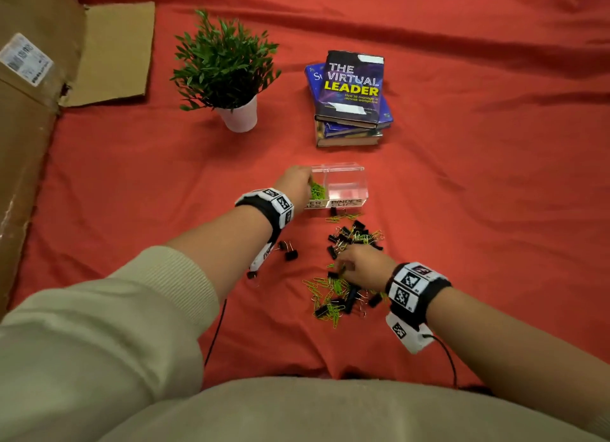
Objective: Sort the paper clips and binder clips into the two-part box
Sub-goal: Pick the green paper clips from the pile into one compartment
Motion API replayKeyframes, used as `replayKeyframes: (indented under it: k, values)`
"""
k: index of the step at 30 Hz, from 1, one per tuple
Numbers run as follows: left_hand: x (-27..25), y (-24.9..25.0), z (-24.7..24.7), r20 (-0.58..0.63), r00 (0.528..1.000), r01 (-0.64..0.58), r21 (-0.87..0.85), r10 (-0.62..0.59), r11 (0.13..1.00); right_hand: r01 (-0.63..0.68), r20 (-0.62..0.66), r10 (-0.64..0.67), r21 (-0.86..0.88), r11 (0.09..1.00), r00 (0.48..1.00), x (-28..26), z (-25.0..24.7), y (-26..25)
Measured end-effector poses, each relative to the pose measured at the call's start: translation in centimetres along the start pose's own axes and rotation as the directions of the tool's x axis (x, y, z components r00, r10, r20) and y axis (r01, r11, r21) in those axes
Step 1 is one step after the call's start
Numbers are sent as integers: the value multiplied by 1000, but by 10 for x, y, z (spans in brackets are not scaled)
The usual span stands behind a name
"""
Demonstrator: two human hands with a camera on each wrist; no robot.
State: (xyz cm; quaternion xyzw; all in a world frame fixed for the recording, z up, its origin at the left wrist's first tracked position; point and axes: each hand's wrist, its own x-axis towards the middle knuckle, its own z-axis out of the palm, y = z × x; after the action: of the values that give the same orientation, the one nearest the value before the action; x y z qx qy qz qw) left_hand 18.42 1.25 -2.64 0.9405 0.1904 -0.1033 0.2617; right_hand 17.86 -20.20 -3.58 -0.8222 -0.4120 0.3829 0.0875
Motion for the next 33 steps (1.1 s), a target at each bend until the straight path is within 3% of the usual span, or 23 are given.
replayKeyframes:
  k: [6,9,14,16,22,26,33]
  values:
    - [-44,-1,29,-78,974,-203,105,211,974,-35,-76,32,-43,998,997,2,20,11]
    - [-82,-6,56,72,984,-170,106,163,980,-44,-127,42,-13,999,991,8,17,13]
    - [-124,-18,94,282,946,-196,108,159,975,-15,-147,12,-20,1000,989,4,14,8]
    - [-132,-18,99,286,942,-216,110,177,970,-17,-127,7,-80,997,992,-3,20,2]
    - [-136,-10,96,272,936,-275,173,223,946,-201,-164,162,-264,943,973,-11,42,-11]
    - [-137,-12,94,274,933,-295,219,232,930,-134,-185,77,-323,937,980,-4,51,-11]
    - [-138,-20,85,268,946,-243,219,182,945,-29,-114,-15,-373,927,993,1,52,-8]
